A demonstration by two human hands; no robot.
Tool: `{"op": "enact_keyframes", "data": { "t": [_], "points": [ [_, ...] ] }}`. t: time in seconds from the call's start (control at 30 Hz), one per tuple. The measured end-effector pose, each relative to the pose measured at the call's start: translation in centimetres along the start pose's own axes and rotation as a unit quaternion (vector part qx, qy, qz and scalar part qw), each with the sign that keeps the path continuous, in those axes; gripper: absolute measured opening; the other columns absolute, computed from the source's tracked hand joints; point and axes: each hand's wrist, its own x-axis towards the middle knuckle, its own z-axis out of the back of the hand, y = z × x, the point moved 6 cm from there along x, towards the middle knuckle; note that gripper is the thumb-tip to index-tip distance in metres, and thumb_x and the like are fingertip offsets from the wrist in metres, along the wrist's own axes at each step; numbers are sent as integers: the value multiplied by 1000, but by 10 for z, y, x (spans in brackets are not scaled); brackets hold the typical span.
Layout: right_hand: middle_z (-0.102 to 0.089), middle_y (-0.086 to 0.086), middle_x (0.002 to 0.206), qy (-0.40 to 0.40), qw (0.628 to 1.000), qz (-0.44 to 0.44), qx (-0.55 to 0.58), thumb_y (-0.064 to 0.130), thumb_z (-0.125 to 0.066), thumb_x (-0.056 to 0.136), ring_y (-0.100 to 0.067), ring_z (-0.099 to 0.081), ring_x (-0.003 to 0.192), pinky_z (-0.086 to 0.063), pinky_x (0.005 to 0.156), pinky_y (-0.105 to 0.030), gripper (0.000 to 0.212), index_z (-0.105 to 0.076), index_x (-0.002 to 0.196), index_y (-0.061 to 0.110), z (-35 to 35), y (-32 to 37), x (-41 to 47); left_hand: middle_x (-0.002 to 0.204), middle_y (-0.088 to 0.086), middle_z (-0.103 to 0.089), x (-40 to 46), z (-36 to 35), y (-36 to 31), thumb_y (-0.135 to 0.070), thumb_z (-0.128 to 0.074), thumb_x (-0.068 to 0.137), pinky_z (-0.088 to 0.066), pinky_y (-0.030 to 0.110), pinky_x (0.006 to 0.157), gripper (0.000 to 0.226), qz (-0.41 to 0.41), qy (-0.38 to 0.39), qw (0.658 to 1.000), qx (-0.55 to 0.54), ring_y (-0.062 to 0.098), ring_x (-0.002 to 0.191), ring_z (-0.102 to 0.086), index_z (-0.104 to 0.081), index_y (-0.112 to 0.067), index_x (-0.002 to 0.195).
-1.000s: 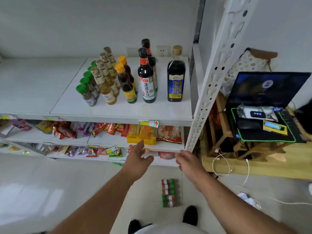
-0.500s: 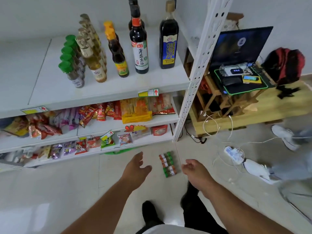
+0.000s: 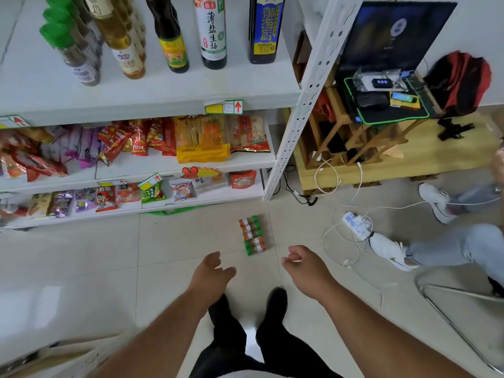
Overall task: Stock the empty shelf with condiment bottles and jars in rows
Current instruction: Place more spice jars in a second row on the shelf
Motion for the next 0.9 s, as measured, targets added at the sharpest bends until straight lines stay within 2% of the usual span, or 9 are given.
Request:
{"op": "enact_keyframes", "data": {
  "t": [0.17, 0.3, 0.4, 0.47, 0.6, 0.7, 0.8, 0.9],
  "points": [
    [-59, 0, 140, 42, 995, 45, -80, 36, -60, 99, -14, -60, 119, -47, 100, -30, 50, -50, 145, 20, 4, 6, 26, 151, 1, -48, -4, -17, 8, -29, -71, 91, -43, 37, 109, 71, 35, -31, 998, -42, 21, 131, -52, -37, -20, 153],
    [-55, -1, 146, 70, 985, 67, -141, 34, -60, 99, -16, -57, 127, -44, 100, -29, 51, -48, 147, 20, 2, 13, 52, 151, 1, -48, 1, -32, 23, -32, -70, 90, -41, 34, 105, 72, 69, -48, 993, -77, 22, 132, -51, -37, -20, 153],
    [-57, -1, 144, 74, 980, 70, -173, 33, -62, 99, -15, -58, 125, -47, 104, -33, 49, -51, 145, 19, -4, 17, 61, 151, 2, -48, 6, -40, 40, -31, -70, 91, -39, 29, 98, 72, 102, -45, 988, -111, 22, 133, -50, -37, -19, 153],
    [-58, -1, 143, 78, 974, 74, -200, 34, -62, 99, -15, -59, 124, -47, 103, -32, 48, -52, 144, 19, -12, 19, 68, 153, 3, -47, 13, -40, 49, -31, -70, 91, -38, 28, 94, 72, 119, -41, 984, -129, 22, 132, -50, -36, -18, 153],
    [-58, 0, 144, 79, 962, 73, -252, 33, -63, 99, -13, -60, 124, -46, 101, -27, 48, -53, 144, 20, -31, 18, 80, 154, 5, -45, 34, -32, 77, -30, -69, 92, -39, 25, 88, 73, 141, -37, 980, -136, 20, 121, -56, -34, -16, 154],
    [-59, 1, 143, 79, 955, 71, -277, 34, -62, 99, -12, -60, 123, -47, 101, -27, 47, -53, 143, 20, -47, 16, 90, 150, 6, -51, 55, -23, 99, -32, -69, 91, -35, 22, 88, 74, 163, -39, 976, -138, 21, 129, -54, -34, -13, 154],
    [-58, 3, 142, 88, 948, 72, -296, 35, -62, 99, -11, -58, 124, -47, 103, -29, 49, -53, 144, 21, -65, 14, 105, 140, 10, -59, 76, -20, 120, -34, -69, 88, -37, 23, 89, 75, 182, -48, 971, -146, 23, 125, -57, -35, -11, 151],
    [-58, 3, 142, 97, 943, 70, -312, 35, -63, 98, -12, -58, 125, -48, 104, -31, 49, -53, 144, 22, -80, 14, 125, 138, 14, -59, 93, -24, 137, -32, -69, 88, -47, 30, 89, 69, 193, -57, 967, -157, 27, 122, -59, -41, -7, 146]
  ]
}}
